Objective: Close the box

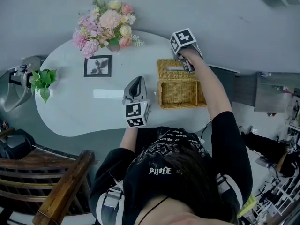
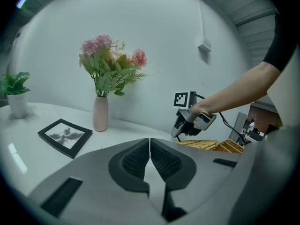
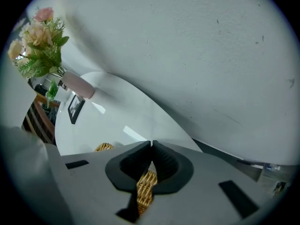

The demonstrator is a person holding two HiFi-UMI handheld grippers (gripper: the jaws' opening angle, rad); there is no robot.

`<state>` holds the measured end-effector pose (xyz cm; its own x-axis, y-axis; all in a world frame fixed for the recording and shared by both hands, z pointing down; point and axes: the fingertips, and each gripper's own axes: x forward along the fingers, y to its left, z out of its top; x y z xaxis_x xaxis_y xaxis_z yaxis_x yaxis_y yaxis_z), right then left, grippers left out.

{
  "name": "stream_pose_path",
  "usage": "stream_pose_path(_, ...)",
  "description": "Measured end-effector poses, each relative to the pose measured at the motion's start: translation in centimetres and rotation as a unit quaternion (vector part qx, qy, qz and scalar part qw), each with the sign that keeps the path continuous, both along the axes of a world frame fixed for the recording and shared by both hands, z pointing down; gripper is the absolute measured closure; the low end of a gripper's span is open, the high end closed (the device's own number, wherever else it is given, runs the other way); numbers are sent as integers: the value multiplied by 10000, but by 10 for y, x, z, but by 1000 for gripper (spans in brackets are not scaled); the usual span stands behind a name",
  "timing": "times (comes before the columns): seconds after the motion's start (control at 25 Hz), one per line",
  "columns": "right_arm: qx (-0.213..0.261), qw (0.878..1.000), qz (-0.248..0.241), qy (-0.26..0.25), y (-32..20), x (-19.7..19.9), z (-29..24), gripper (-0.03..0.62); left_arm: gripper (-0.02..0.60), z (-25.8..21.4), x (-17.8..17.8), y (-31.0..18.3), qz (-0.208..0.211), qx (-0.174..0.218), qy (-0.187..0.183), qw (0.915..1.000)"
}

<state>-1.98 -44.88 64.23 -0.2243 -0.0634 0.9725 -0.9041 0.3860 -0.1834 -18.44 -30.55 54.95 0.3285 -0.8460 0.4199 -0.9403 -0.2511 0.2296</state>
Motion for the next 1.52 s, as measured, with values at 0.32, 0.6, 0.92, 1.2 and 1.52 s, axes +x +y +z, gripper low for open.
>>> stream_pose_path(0.32,300,9995,-58,-85,0,-2,-16,559,555,-4,3,6,-25,12,9,10000)
stream_pose_path(0.6,679,9975,-114,-182,2,-3,-38,559,555,-12,15,18,26,65,35,10000)
stream_pose_path(0.92,1116,9930,-36,-388,0,4,-63,559,555,-20,22,28,33,160,10,9999)
stream_pose_path(1.2,1397,9888,-106,-521,4,4,-81,559,555,-31,20,35,-129,269,-43,9995)
stream_pose_path(1.52,1917,9781,-483,-653,7,-1,-102,559,555,-33,25,47,-116,320,-113,9994)
